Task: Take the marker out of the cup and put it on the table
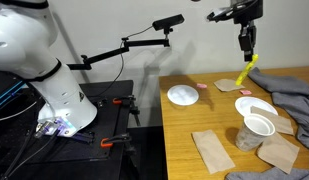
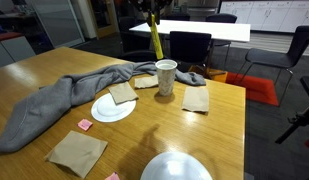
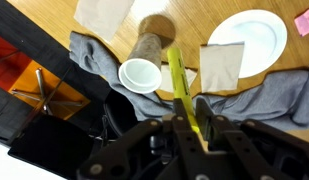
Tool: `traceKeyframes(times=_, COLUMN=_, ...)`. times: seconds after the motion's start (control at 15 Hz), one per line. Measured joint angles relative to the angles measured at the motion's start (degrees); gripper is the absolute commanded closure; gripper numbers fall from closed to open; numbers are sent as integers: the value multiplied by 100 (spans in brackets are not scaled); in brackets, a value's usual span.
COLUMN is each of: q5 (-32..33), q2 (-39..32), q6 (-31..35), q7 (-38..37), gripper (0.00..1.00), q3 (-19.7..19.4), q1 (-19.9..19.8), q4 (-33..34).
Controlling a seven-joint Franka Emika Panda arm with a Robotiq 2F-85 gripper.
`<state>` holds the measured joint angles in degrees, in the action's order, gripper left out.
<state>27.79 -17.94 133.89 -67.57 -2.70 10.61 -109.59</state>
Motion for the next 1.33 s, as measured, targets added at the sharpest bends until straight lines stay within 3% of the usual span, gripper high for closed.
traceKeyframes(times=0.67, q5=-1706, q2=-316, q6=-317, q7=2931, gripper=96, q3=198, q1=-225, q4=-112)
traceKeyframes(times=0.73, q5=-1887, q2=-382, q6=-399, q7=3187, gripper=83, q3=218, q1=-248, q4=-110)
traceKeyframes(times=1.07, q5=-1918, q2=-447, q6=-397, q7=3239, gripper=83, q3=205, q1=-247, q4=-96)
traceKeyframes(times=1.13, q5=-1918, q2=-447, q6=-397, q7=3239, gripper=96, q3=205, q1=-246, q4=-93)
traceKeyframes(times=1.33, q5=-2036, q2=-459, q6=-406, q7=3370, gripper=96, q3=220, q1=-256, q4=-93)
